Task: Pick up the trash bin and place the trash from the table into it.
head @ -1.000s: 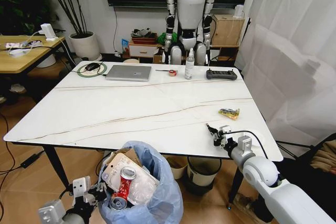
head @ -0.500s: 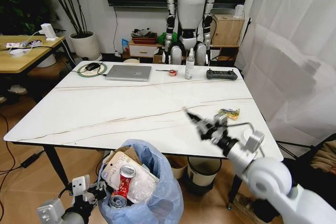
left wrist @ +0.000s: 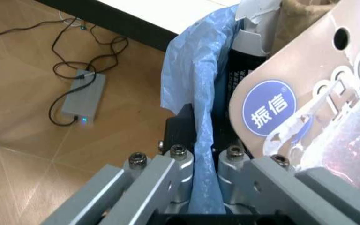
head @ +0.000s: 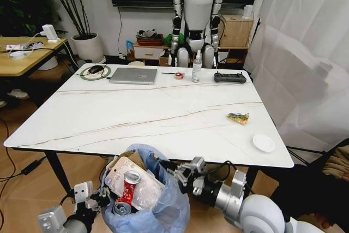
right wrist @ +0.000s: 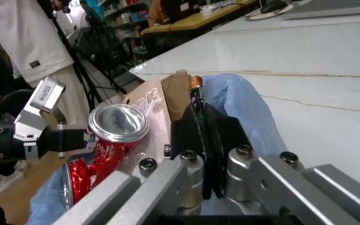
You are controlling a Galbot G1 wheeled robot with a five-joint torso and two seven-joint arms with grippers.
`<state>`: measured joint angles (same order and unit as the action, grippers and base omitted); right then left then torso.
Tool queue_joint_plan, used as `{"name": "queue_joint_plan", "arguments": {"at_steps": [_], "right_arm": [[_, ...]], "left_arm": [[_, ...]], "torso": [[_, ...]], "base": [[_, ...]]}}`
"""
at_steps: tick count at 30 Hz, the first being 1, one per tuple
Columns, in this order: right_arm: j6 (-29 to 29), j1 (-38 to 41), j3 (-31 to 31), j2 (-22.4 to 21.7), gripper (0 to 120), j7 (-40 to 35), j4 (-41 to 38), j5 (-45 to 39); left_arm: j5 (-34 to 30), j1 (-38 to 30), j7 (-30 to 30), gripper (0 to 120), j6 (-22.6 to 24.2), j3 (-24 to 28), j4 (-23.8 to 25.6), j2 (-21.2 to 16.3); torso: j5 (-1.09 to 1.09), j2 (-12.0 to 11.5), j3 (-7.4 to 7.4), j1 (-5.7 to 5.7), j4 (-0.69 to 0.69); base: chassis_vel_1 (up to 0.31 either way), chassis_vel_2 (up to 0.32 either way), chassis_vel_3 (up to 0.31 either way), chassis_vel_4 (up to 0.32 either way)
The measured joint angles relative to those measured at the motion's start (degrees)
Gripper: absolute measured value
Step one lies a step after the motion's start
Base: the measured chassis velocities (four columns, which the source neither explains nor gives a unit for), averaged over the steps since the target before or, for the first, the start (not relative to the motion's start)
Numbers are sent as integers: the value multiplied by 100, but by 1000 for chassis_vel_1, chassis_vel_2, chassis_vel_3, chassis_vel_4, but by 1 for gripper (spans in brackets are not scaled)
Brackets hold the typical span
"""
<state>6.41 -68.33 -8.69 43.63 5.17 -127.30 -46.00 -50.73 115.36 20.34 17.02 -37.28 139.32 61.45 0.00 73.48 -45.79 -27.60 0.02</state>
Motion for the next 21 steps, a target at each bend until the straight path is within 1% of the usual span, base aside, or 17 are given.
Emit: {"name": "queue_joint_plan", "arguments": {"at_steps": [21], "right_arm": [[-36,-59,-177,50,1,-34,1,357]], "left_arm": [[42,16,9,0,23,58,29,40]], "torso": [[0,0,0,-1,0]], "base": [[0,0,0,0]]}}
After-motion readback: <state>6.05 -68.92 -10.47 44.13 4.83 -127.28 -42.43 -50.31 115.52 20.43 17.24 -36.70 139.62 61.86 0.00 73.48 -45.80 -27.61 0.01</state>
